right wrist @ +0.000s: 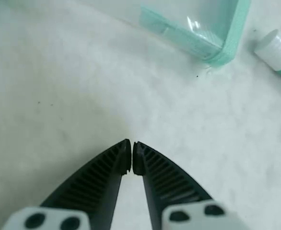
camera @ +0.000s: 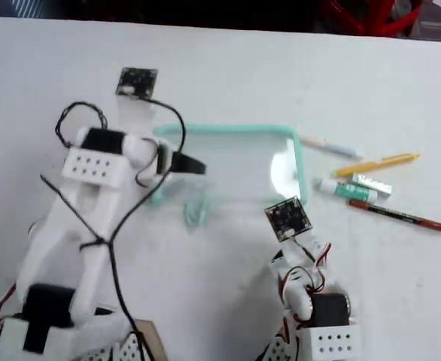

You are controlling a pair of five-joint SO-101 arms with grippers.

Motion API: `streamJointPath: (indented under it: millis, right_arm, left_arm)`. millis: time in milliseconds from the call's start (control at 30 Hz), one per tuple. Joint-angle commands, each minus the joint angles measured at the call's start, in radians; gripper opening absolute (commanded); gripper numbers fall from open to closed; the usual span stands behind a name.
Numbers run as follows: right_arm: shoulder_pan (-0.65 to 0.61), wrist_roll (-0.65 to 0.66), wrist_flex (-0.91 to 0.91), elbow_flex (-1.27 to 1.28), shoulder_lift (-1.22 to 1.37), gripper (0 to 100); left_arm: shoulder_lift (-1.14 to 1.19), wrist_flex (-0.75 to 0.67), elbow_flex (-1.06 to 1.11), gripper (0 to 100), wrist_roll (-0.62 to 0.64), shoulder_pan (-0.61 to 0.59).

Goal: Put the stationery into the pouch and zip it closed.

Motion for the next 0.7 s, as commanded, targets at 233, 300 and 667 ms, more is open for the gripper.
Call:
streamJointPath:
  millis: [233, 300, 667]
  right_arm:
    - [-0.001, 0.006, 0.007, 0.008, -0.005, 2.1]
    - [-0.001, 0.006, 0.007, 0.008, -0.005, 2.1]
    - [-0.001, 0.006, 0.007, 0.008, -0.005, 2.1]
  left_arm:
    - [0.475, -0.091, -0.267, 49, 0.006, -0.07]
    - [0.544, -0.092, -0.318, 49, 0.005, -0.047]
    - [0.748, 0.054, -0.574, 48, 0.005, 0.101]
